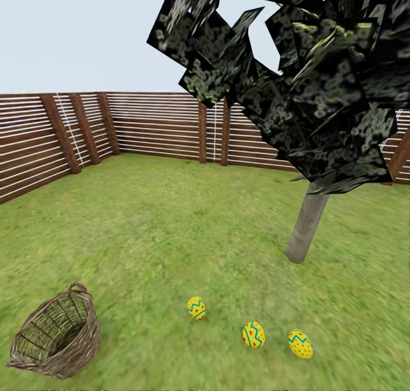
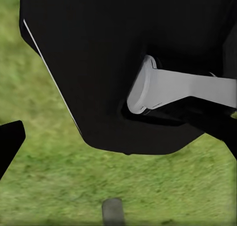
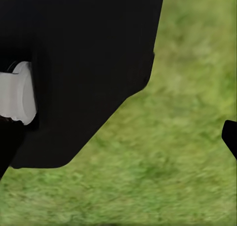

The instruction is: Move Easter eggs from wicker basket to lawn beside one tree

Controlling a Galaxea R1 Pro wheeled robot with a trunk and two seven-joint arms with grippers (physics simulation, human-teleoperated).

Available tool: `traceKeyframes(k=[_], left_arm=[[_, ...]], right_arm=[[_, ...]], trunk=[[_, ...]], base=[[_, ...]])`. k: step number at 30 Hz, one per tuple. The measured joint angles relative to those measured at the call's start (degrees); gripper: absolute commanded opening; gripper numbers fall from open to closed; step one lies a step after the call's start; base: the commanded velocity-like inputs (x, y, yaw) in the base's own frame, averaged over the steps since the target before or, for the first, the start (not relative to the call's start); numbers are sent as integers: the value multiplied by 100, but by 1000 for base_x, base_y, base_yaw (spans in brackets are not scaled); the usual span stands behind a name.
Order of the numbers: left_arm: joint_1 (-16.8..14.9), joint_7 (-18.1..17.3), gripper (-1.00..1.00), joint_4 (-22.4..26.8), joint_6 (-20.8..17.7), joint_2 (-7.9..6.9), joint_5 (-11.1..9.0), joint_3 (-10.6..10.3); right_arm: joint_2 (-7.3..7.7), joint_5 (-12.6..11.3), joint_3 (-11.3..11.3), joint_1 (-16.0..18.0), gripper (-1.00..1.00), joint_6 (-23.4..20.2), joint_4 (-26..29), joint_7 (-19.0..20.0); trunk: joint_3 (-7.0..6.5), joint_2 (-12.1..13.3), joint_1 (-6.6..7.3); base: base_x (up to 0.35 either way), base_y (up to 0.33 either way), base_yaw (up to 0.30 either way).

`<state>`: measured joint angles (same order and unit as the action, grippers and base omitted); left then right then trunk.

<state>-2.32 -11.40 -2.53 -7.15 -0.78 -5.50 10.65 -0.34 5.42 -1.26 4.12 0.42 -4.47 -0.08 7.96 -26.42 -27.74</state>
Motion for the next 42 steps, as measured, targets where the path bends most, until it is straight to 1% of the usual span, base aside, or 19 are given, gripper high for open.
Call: traceKeyframes(k=[3,6,10,14,18,23,29,34,42], left_arm=[[1,-5,100,6,-11,9,4,-3],[1,-14,100,-9,-31,139,29,-14],[1,-15,100,-33,-38,206,34,-22],[1,-15,100,-37,-36,221,33,-24],[1,-15,100,-56,-31,231,36,-26],[1,-6,100,-62,-27,235,29,-25],[1,9,100,-61,-27,233,28,-24],[0,11,100,-55,-27,237,34,-24],[1,3,100,-54,-27,195,34,-24]], right_arm=[[6,0,-3,1,100,0,76,3],[19,-1,-8,1,100,-6,103,12],[27,4,-27,0,100,-10,107,15],[34,53,-46,-1,100,-4,102,20],[41,53,-51,-1,100,-3,76,23],[32,46,-51,0,100,-2,51,24],[33,27,-45,1,100,-2,55,19],[19,75,-58,0,100,-3,56,16],[-17,85,-61,-1,100,-3,56,16]], trunk=[[17,0,0],[20,0,0],[21,0,0],[21,0,0],[-45,159,88],[-98,360,198],[-43,362,198],[3,362,198],[74,362,198]], base=[[0,0,-4],[0,0,0],[0,0,0],[0,0,0],[0,0,0],[0,0,0],[0,0,0],[0,0,0],[0,0,0]])
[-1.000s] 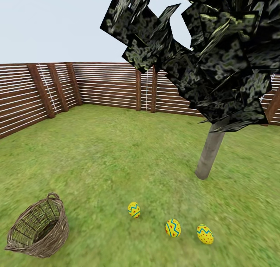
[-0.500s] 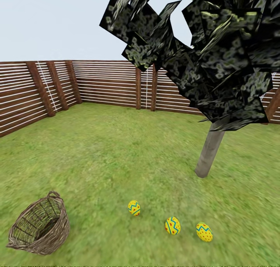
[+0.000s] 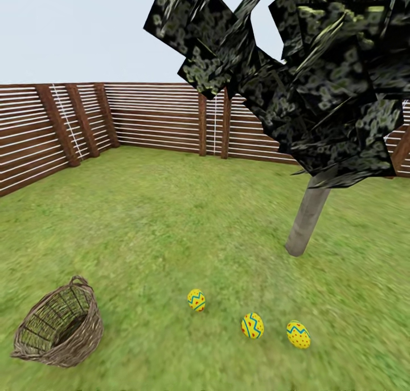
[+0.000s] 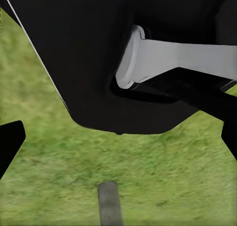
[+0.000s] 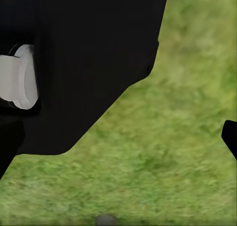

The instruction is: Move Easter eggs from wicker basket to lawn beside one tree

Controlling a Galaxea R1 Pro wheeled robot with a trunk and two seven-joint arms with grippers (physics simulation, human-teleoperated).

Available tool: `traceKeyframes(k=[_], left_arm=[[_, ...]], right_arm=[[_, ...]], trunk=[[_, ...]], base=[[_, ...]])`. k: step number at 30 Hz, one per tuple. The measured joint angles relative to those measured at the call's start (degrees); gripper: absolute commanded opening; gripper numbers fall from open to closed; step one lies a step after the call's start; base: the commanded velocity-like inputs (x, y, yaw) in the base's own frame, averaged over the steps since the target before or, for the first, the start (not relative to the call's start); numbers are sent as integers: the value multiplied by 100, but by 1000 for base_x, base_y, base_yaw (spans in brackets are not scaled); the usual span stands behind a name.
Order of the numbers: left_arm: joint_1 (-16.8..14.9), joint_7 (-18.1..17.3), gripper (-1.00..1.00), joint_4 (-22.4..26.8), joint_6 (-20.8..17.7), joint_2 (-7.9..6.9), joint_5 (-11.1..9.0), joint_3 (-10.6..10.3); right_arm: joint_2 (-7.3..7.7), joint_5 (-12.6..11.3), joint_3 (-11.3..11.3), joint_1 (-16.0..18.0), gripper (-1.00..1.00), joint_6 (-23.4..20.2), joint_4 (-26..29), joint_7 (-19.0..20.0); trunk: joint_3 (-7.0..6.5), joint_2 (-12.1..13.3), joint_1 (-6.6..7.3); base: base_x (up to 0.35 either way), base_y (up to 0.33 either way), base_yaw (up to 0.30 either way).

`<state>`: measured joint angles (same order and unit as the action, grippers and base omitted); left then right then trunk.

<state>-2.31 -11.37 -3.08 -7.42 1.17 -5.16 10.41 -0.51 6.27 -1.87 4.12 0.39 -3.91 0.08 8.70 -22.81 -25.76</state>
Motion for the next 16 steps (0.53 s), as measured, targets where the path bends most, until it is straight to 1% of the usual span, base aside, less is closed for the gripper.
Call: traceKeyframes(k=[4,6,7,8,10,12,16], left_arm=[[0,-8,100,18,-8,16,4,-2],[-2,-7,100,38,-5,-13,1,4],[-3,-5,100,46,-3,-54,3,4],[0,-1,100,59,-4,-178,2,-2],[0,-1,100,58,-6,-250,6,-10],[1,-3,100,56,-8,-272,7,-12],[1,-3,100,61,-8,-265,8,-7]], right_arm=[[2,-7,3,1,100,-13,0,5],[27,-27,13,1,100,-18,-1,2],[52,-30,14,2,100,-18,-1,1],[181,-46,23,1,100,-16,21,0],[266,-46,30,0,100,-14,33,0],[304,-37,20,1,100,-15,38,0],[311,-38,15,2,100,-15,35,0]], trunk=[[11,0,0],[12,0,0],[13,0,0],[13,0,0],[13,0,0],[13,0,0],[13,0,0]], base=[[0,0,0],[0,0,0],[0,0,0],[0,0,0],[0,0,0],[0,0,0],[0,0,0]])
